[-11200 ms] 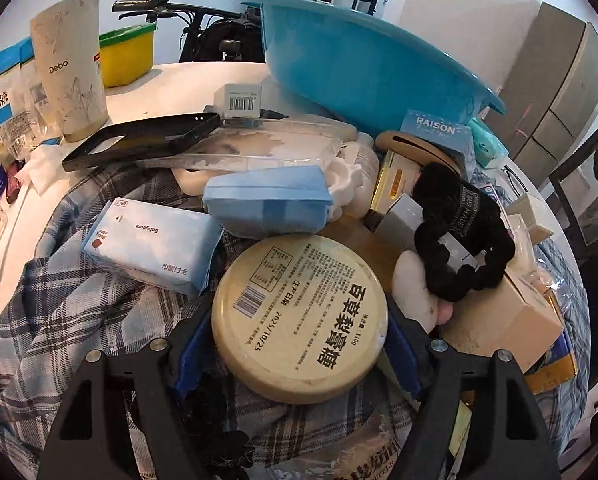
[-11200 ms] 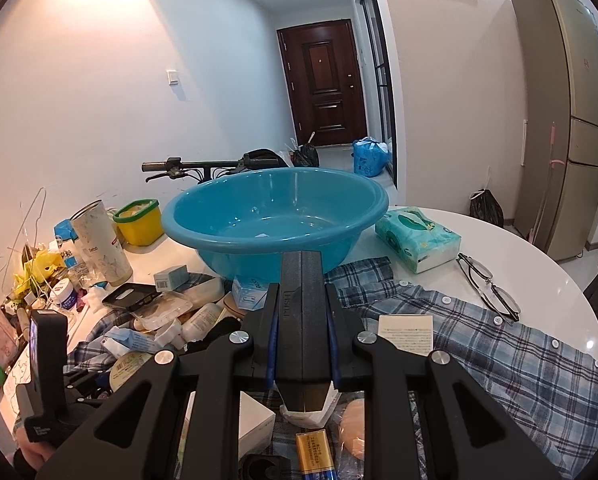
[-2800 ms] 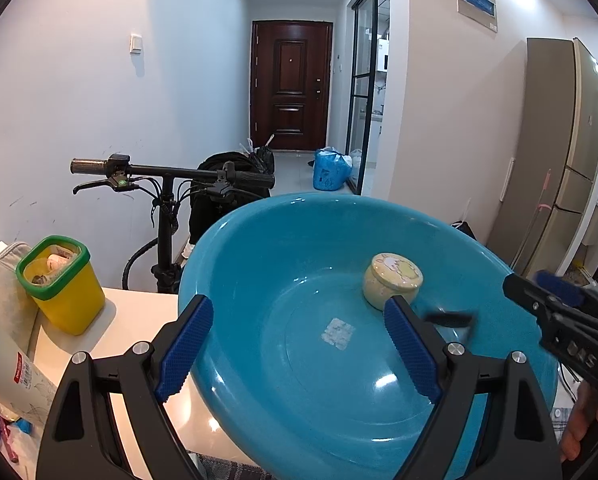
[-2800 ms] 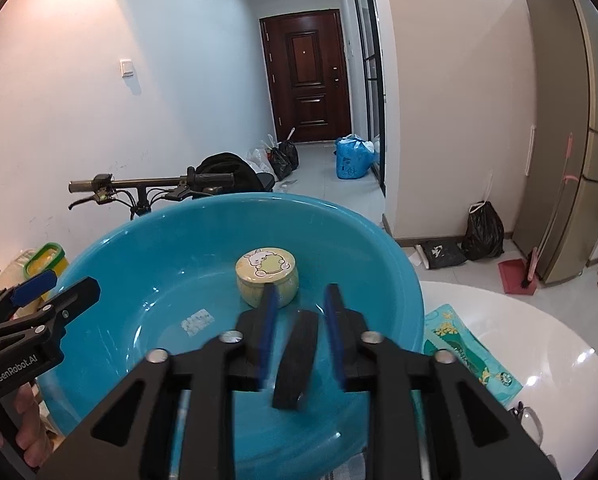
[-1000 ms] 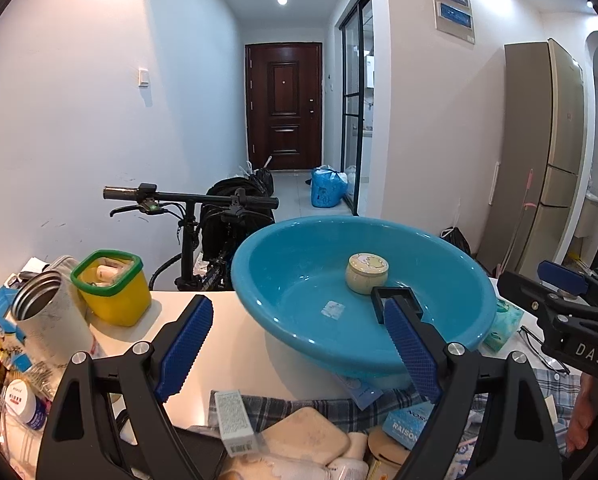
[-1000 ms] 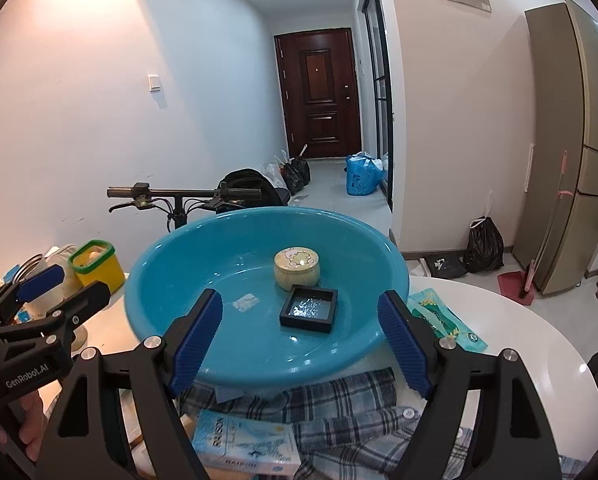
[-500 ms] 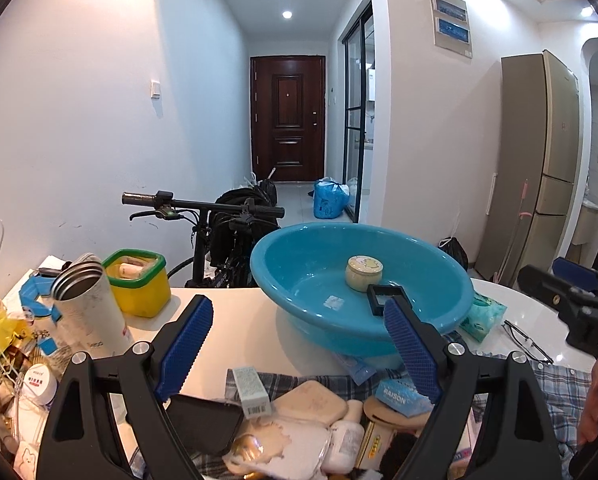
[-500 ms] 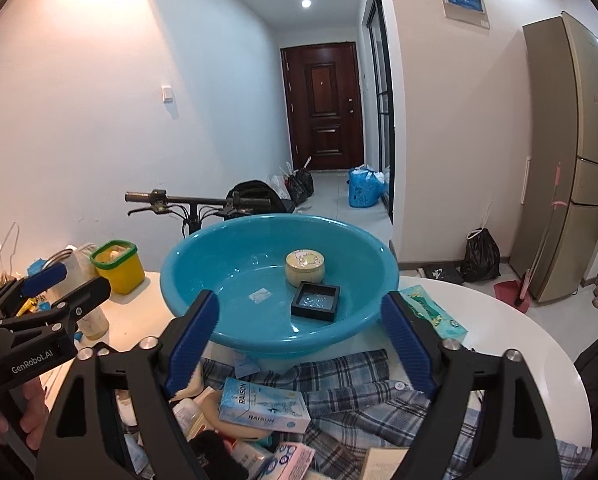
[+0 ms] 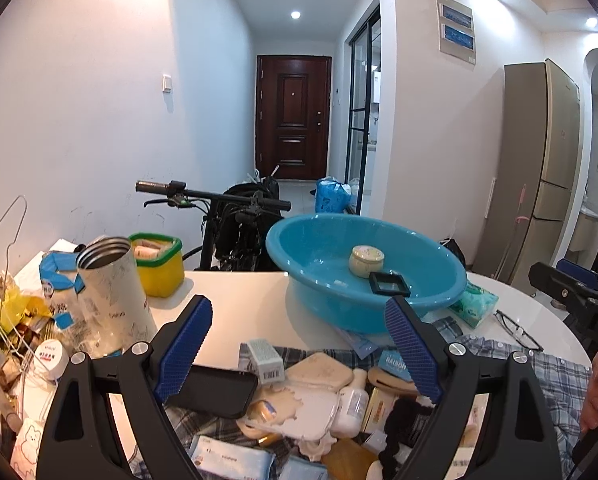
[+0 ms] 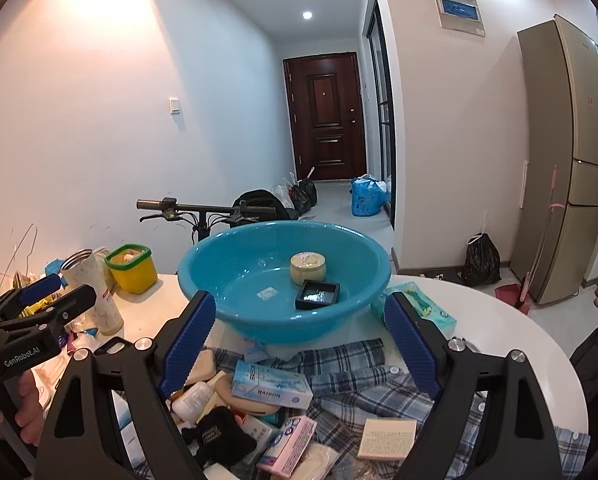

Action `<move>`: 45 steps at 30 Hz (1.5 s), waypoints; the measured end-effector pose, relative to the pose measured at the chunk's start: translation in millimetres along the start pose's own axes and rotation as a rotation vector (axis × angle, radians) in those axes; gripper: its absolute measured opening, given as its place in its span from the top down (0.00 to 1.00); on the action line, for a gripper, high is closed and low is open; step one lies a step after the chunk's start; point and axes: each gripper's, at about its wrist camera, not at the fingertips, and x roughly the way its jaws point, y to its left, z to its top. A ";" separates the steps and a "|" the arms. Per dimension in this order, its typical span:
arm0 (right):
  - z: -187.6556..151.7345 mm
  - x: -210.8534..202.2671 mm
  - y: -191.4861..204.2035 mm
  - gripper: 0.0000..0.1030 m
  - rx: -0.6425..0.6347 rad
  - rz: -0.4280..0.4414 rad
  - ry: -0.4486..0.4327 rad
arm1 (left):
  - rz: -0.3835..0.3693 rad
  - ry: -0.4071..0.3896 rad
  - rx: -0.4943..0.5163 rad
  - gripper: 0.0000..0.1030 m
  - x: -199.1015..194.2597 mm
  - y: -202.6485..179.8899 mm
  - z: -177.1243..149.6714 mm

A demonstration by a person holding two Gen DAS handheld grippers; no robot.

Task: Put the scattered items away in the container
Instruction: 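Withdraw both tools from the basin back toward the cluttered pile, then move the right tool down over the blue RAISON tissue box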

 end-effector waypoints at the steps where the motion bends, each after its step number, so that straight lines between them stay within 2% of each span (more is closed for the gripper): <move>1: -2.4 0.7 0.0 0.17 0.003 0.001 0.005 | 0.001 0.009 0.000 0.12 1.8 -0.2 -2.8; 16: -39.5 21.7 3.9 0.17 -0.016 0.007 0.125 | 0.005 0.194 -0.001 0.12 38.7 -3.3 -61.4; 23: -51.4 34.2 5.6 0.17 0.006 0.035 0.181 | 0.003 0.198 0.017 0.12 42.3 -7.8 -63.3; 32: -76.6 71.1 20.1 0.17 0.026 0.099 0.321 | 0.007 0.215 0.028 0.12 54.0 -10.2 -57.2; 37: -76.4 81.8 19.5 0.17 0.028 0.120 0.356 | 0.001 0.211 0.066 0.12 64.1 -18.3 -45.2; 45: -75.1 101.4 15.4 0.17 0.072 0.137 0.427 | -0.014 0.251 0.106 0.12 94.5 -26.1 -51.5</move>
